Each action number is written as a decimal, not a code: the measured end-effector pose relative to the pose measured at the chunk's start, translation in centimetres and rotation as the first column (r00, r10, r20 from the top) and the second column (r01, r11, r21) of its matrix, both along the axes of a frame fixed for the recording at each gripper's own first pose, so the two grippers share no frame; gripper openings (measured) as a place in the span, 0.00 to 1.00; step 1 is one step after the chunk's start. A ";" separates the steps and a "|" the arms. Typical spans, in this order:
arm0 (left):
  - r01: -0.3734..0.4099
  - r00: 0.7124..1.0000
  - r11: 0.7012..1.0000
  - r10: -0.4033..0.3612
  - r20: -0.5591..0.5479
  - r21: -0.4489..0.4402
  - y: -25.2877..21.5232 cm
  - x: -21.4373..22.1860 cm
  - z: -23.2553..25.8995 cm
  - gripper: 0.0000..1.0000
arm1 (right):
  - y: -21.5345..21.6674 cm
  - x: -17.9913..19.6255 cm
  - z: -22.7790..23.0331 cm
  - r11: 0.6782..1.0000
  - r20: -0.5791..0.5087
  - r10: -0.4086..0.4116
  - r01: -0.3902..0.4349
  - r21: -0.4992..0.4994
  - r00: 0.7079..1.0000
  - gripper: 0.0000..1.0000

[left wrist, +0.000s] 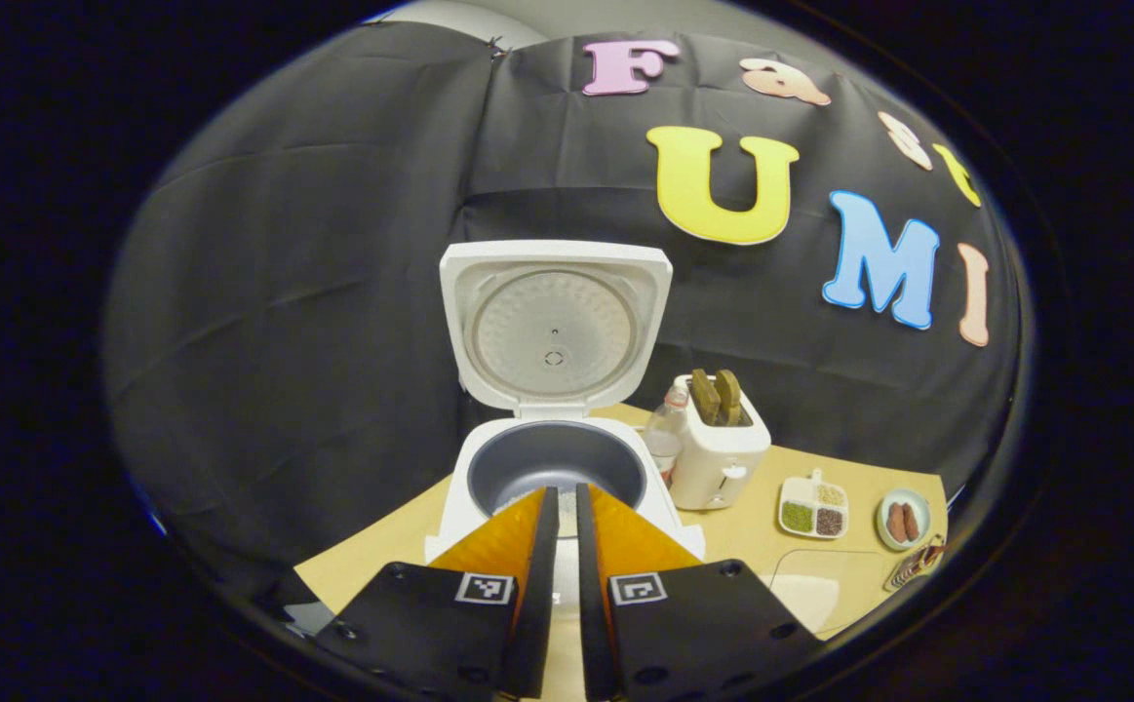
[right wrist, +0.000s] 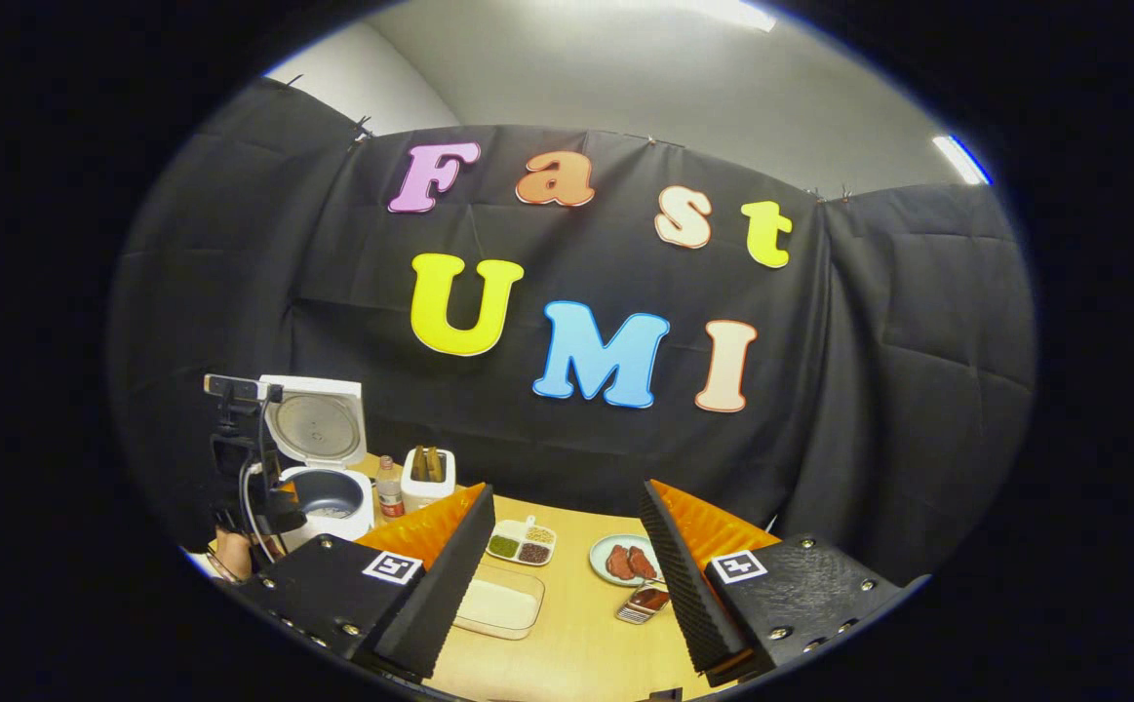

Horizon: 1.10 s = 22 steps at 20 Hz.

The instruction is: Close the left gripper, press the button to open the rice cooker; take a wooden spoon from the chopstick holder with the right hand, scoop a spoonful of rice and pour it into the rice cooker, then put the wooden spoon back into the chopstick holder.

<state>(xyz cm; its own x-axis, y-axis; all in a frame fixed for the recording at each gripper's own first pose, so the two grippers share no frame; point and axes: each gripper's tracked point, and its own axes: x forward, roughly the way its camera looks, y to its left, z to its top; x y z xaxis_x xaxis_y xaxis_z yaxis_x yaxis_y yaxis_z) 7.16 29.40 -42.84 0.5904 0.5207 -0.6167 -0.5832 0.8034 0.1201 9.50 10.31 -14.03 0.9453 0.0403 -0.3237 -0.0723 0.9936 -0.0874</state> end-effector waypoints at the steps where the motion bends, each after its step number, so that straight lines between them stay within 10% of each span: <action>1: 0.001 1.000 1.000 -0.001 0.006 -0.009 -0.4 0.0 0.2 0.18 | -0.8 0.0 -0.6 1.000 -0.004 -0.014 0.014 0.002 1.000 0.92; 11: -0.026 0.999 0.995 0.023 0.035 0.096 -5.2 -1.6 4.8 0.17 | -15.6 4.1 -12.6 0.971 -0.117 -0.182 0.197 0.138 0.976 0.89; 14: -0.022 1.000 0.992 0.024 -0.013 0.128 -7.4 -2.7 5.2 0.38 | -19.7 6.6 -16.7 0.941 -0.105 -0.233 0.251 0.228 0.967 0.89; 22: 0.011 0.996 0.976 0.008 -0.085 0.217 -13.0 -3.5 7.2 0.45 | -24.6 11.5 -29.9 0.954 -0.152 -0.213 0.239 0.181 0.965 0.89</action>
<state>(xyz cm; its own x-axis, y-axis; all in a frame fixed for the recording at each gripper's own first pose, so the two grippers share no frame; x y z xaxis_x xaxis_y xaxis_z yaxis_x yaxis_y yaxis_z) 3.61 16.44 -35.68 0.5416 0.6471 -0.5365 -0.5624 0.7533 0.3409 21.03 -14.27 -43.94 0.8875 -0.0944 -0.4510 0.1583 0.9817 0.1059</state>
